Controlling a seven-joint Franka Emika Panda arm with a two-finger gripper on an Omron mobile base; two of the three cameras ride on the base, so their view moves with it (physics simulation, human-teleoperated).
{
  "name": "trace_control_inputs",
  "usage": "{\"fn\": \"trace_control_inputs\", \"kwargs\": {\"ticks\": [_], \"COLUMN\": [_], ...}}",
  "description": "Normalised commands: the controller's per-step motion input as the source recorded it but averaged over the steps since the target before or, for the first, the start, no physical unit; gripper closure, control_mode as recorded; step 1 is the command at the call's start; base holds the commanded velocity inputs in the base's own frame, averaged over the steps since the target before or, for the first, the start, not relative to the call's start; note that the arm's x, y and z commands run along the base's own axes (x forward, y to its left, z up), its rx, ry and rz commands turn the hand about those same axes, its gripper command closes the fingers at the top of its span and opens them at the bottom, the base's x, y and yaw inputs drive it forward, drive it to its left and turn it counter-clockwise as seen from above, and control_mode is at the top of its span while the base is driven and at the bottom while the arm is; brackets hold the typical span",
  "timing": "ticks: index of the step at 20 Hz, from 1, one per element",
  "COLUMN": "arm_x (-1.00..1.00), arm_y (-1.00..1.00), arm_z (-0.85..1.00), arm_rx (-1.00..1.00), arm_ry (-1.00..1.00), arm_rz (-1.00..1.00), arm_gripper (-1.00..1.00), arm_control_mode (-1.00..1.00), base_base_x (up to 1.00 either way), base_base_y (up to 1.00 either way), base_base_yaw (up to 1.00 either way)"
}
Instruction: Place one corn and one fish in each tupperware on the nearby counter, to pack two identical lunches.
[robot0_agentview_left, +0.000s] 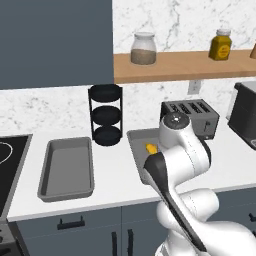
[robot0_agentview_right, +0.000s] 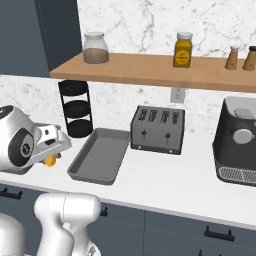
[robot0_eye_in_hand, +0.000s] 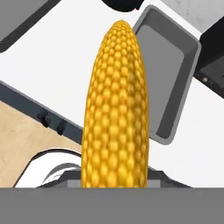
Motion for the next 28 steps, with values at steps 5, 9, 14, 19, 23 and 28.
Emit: {"fn": "trace_control_inputs", "kwargs": {"ticks": [5, 9, 14, 19, 23, 28], "arm_x": [0.27, 0.39, 0.54, 0.65, 0.47, 0.32], "arm_y": [-0.58, -0.64, -0.56, -0.12, 0.00, 0.00], "arm_z": [-0.41, -0.34, -0.18, -0.02, -0.05, -0.28], "arm_rx": [0.01, 0.18, 0.29, 0.23, 0.00, 0.00], "arm_ry": [0.04, 0.00, 0.00, 0.01, 0.02, 0.00], "arm_rz": [-0.06, -0.18, -0.16, -0.10, -0.03, -0.01], "arm_gripper": [1.00, 1.00, 1.00, 1.00, 1.00, 1.00], "arm_control_mode": [-1.00, -1.00, -1.00, -1.00, -1.00, -1.00], "base_base_x": [0.00, 0.00, 0.00, 0.00, 0.00, 0.00], "base_base_y": [0.00, 0.00, 0.00, 0.00, 0.00, 0.00], "base_base_yaw": [0.00, 0.00, 0.00, 0.00, 0.00, 0.00]}}
